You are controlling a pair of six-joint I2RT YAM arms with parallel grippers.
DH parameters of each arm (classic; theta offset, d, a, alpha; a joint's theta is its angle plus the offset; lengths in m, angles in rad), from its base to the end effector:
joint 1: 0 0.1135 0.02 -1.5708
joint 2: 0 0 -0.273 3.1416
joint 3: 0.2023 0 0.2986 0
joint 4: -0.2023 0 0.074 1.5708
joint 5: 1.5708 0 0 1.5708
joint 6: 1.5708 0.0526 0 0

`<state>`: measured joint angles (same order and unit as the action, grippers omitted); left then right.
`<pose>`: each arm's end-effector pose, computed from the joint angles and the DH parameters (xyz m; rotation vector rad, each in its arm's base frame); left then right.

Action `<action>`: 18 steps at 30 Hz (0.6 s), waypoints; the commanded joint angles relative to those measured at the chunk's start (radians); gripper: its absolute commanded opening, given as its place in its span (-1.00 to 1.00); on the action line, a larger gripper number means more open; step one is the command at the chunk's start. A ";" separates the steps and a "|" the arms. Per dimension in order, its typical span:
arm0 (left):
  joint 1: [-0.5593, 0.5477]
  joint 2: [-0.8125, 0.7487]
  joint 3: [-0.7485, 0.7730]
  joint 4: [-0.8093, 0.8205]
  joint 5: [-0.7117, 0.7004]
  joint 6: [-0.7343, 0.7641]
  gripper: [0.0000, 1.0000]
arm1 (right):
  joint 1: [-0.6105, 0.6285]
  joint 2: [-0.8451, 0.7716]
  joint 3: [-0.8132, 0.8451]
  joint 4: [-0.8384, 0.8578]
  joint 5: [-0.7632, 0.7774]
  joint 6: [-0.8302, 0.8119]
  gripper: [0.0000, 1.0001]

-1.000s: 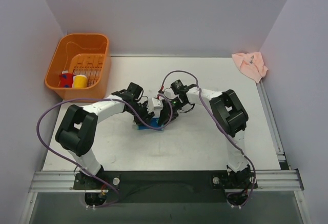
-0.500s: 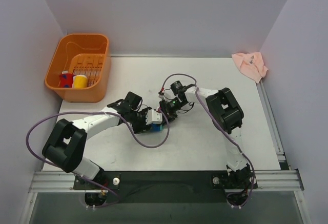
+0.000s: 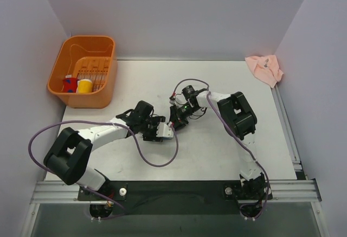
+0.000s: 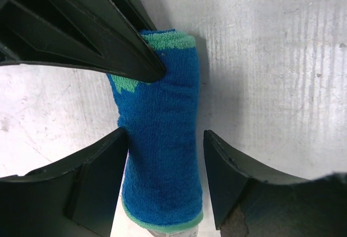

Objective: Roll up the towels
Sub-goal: Roll the towel

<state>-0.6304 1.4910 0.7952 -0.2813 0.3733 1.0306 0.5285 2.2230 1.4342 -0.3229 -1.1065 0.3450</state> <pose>0.2553 -0.2100 0.1422 1.9224 1.5628 -0.3074 0.3887 0.2814 0.0778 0.5970 -2.4928 -1.6705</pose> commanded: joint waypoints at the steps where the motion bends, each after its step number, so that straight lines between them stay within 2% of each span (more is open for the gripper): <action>1: -0.012 0.034 0.001 0.074 0.019 0.075 0.35 | -0.010 0.027 0.031 -0.021 0.001 0.008 -1.00; 5: -0.014 0.080 0.004 0.093 0.026 0.094 0.31 | -0.012 0.038 0.035 -0.021 -0.012 0.014 -1.00; 10: -0.017 0.153 0.056 0.019 0.045 0.124 0.18 | -0.025 0.050 0.058 -0.021 -0.033 0.022 -1.00; 12: -0.018 0.188 0.078 -0.024 0.042 0.125 0.03 | -0.036 0.052 0.069 -0.021 -0.041 0.023 -1.00; 14: -0.018 0.210 0.111 -0.076 0.035 0.118 -0.22 | -0.045 0.052 0.081 -0.022 -0.041 0.025 -1.00; 15: -0.018 0.228 0.122 -0.093 0.035 0.114 -0.42 | -0.051 0.050 0.084 -0.022 -0.047 0.026 -1.00; 18: -0.015 0.252 0.162 -0.156 0.030 0.079 -0.66 | -0.077 0.041 0.104 -0.024 -0.047 0.035 -0.95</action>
<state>-0.6334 1.6836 0.9344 -0.2920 0.3580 1.1313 0.4698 2.2707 1.4845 -0.3553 -1.1500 0.3702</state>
